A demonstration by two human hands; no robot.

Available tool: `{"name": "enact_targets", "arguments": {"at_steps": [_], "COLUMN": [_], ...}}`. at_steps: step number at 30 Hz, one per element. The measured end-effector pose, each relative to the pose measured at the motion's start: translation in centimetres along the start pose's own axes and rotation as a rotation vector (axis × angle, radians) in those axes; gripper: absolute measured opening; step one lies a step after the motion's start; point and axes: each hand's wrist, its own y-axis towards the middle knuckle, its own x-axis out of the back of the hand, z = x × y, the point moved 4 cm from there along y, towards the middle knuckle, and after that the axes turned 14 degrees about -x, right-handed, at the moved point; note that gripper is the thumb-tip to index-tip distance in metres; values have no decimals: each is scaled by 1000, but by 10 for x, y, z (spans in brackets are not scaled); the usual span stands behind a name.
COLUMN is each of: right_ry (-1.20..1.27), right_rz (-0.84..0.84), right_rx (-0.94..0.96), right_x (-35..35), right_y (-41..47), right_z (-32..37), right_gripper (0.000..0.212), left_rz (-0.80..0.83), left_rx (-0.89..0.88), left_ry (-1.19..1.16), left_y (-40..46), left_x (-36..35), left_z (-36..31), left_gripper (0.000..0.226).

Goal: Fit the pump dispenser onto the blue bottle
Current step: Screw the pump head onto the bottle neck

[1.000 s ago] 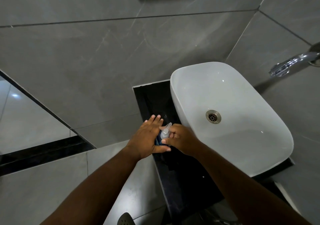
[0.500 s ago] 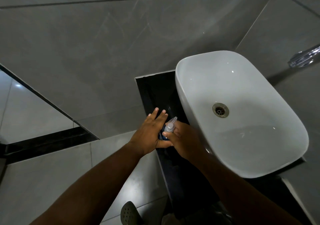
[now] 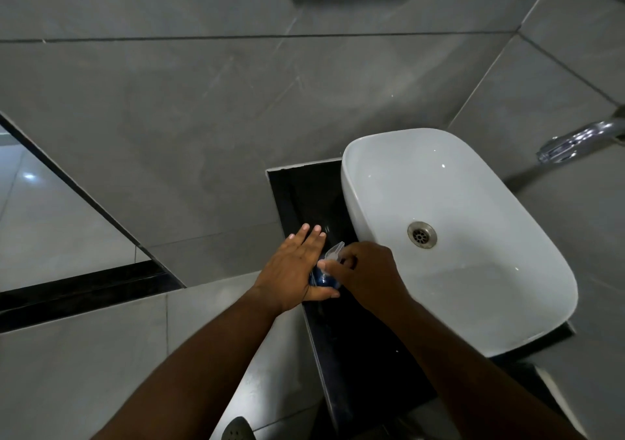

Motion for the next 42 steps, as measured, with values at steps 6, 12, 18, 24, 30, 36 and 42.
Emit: {"name": "enact_targets", "arguments": {"at_steps": [6, 12, 18, 24, 30, 36, 42], "right_ry": [-234, -352, -319, -406, -215, -111, 117], "right_rz": [82, 236, 300, 431, 282, 309, 207], "right_rx": [-87, 147, 197, 97, 20, -118, -137], "right_x": [1, 15, 18, 3, 7, -10, -22], "right_y": [8, -1, -5, 4, -13, -12, 11], "right_z": [15, 28, 32, 25, 18, 3, 7], "right_gripper": [29, 18, 24, 46, 61, 35, 23], "left_rz": [4, -11, -26, -11, -27, -169, -309], "left_rx": [6, 11, 22, 14, 15, 158, 205], "left_ry": [15, -2, -25, -11, -73, -214, -374], "left_y": [1, 0, 0, -1, -7, -22, -12], "left_x": [-1, -2, -4, -4, 1, 0, 10], "left_z": [0, 3, 3, 3, 1, -10, 4], "left_gripper": [111, 112, 111, 111, 119, 108, 91]}}
